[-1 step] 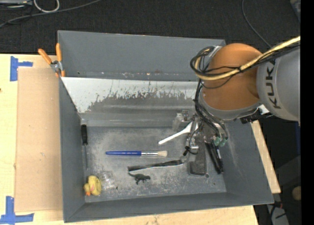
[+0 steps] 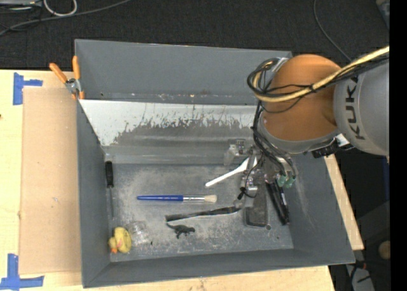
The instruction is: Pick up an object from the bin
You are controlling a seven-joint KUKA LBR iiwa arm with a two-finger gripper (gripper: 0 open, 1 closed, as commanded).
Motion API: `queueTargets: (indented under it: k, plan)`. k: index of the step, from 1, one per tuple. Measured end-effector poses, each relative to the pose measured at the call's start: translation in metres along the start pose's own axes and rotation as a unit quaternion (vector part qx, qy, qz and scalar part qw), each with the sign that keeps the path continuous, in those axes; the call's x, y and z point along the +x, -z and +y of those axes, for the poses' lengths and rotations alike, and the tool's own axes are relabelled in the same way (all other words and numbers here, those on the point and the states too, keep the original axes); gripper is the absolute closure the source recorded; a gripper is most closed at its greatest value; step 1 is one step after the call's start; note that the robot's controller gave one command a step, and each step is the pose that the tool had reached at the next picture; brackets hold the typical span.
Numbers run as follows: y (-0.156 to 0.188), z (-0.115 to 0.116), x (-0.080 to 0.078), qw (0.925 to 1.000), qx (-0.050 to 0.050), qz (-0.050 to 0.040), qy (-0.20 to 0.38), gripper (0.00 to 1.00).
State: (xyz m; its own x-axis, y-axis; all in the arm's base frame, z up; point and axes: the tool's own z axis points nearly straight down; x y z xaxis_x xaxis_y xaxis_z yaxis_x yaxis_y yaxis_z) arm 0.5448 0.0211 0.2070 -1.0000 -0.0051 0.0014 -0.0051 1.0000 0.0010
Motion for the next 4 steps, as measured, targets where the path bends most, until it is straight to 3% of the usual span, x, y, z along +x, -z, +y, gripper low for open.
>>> queueTargets:
  k: [1, 2, 3, 4]
  plan:
    - [-0.088, 0.044, -0.029, 0.9995, 0.000, -0.0018, 0.031, 0.00]
    - [-0.100, 0.053, -0.031, 0.9993, 0.000, -0.0019, 0.038, 0.00]
    - [-0.108, 0.090, -0.022, 0.9939, -0.002, 0.0024, 0.110, 0.00]
    - [-0.136, 0.086, -0.024, 0.9968, 0.000, -0.0005, 0.080, 0.00]
